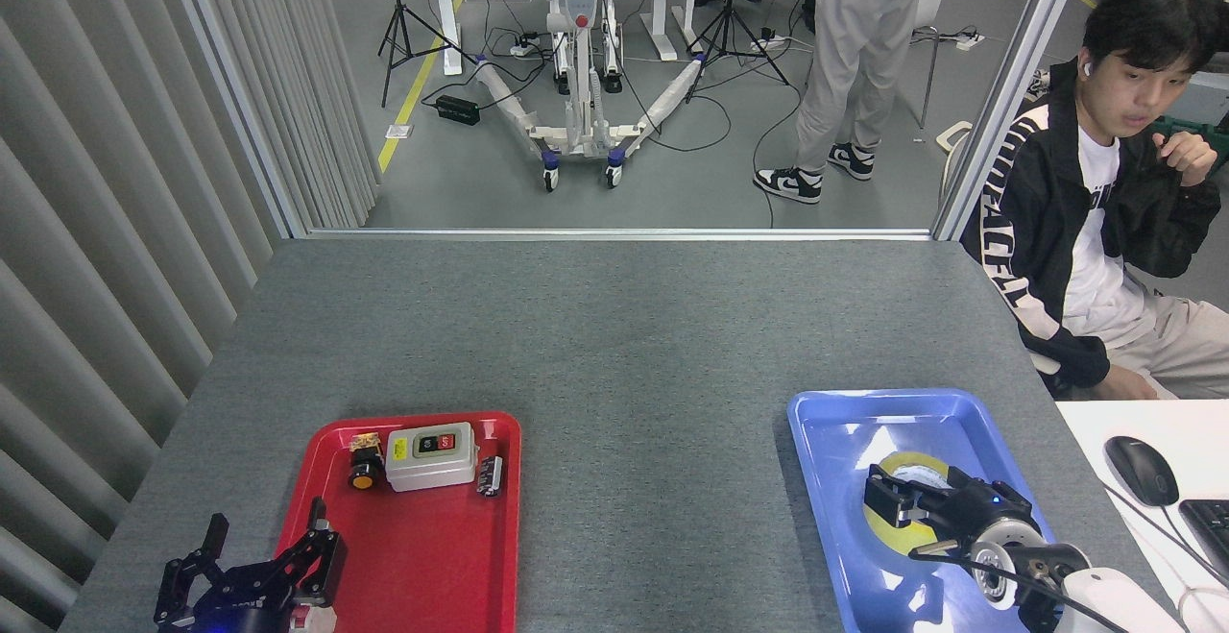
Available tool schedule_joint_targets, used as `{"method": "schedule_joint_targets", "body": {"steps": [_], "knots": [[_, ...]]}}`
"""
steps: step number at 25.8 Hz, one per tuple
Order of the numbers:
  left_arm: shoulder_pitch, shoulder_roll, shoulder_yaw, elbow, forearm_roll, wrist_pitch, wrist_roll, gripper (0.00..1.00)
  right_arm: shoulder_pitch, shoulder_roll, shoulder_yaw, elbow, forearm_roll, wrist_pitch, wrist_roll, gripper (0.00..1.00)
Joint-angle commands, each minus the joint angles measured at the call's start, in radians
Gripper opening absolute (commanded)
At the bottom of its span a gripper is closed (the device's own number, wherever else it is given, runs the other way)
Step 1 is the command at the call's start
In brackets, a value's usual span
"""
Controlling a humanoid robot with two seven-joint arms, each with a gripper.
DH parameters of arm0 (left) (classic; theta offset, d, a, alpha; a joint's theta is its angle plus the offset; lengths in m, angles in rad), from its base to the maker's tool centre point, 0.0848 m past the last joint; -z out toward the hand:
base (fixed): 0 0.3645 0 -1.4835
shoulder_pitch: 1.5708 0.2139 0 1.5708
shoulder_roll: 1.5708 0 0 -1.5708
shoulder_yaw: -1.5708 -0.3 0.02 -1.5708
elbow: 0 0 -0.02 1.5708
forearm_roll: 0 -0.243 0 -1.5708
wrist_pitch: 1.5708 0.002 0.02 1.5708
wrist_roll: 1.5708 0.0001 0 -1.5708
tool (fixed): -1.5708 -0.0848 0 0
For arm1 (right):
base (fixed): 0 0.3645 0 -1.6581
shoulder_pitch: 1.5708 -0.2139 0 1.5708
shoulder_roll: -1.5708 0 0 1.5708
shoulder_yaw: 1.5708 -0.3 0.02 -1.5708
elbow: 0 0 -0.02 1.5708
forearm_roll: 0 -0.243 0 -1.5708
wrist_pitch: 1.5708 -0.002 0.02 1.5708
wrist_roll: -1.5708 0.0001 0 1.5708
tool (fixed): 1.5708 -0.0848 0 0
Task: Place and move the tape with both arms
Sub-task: 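Lower the tape roll into the blue tray with the right gripper, then open the right gripper and withdraw it from the tape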
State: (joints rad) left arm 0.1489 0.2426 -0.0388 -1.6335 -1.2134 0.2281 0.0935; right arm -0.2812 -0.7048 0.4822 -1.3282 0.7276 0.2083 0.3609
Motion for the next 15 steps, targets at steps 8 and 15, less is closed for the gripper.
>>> {"method": "schedule_joint_targets", "body": {"steps": [8,15], "knots": [[-0.002,0.053,-0.001,-0.049,-0.003,-0.239,0.015,0.99,0.244,0.036,-0.381,-0.04,0.249,-0.29,-0.485,0.98],[0.0,0.026,0.0,-0.046,-0.003,-0.248,0.019,0.99,0.409,0.177,-0.507,-0.189,0.392,-0.288,-0.49,0.99]]}}
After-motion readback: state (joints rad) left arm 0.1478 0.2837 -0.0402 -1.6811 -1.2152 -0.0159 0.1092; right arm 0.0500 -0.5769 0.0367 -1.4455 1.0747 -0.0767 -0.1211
